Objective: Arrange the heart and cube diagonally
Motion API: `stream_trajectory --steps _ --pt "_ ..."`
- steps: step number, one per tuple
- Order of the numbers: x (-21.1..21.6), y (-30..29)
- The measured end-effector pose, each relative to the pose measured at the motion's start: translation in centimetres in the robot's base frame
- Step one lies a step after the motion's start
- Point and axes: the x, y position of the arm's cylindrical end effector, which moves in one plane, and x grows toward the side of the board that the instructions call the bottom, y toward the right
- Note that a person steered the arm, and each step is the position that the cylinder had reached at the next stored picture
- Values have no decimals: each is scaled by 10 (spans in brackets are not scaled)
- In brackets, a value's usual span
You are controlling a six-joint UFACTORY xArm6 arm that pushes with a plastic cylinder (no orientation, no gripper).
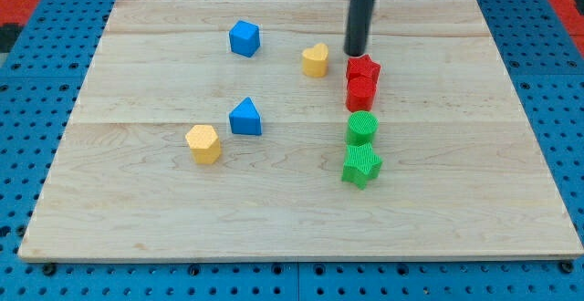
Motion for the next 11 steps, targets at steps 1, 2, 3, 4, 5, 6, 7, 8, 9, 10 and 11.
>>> stream_trajectory --steps 1,2,3,4,5,6,7,8,9,10,11 --pt "0 -74" --pt "20 -89" --pt "24 -83" --pt "22 -29" --pt "38 -38" --pt "50 -79" --pt "63 -55" --pt "75 -73" --pt "75 -125" --pt "57 -109" --pt "-5 -55"
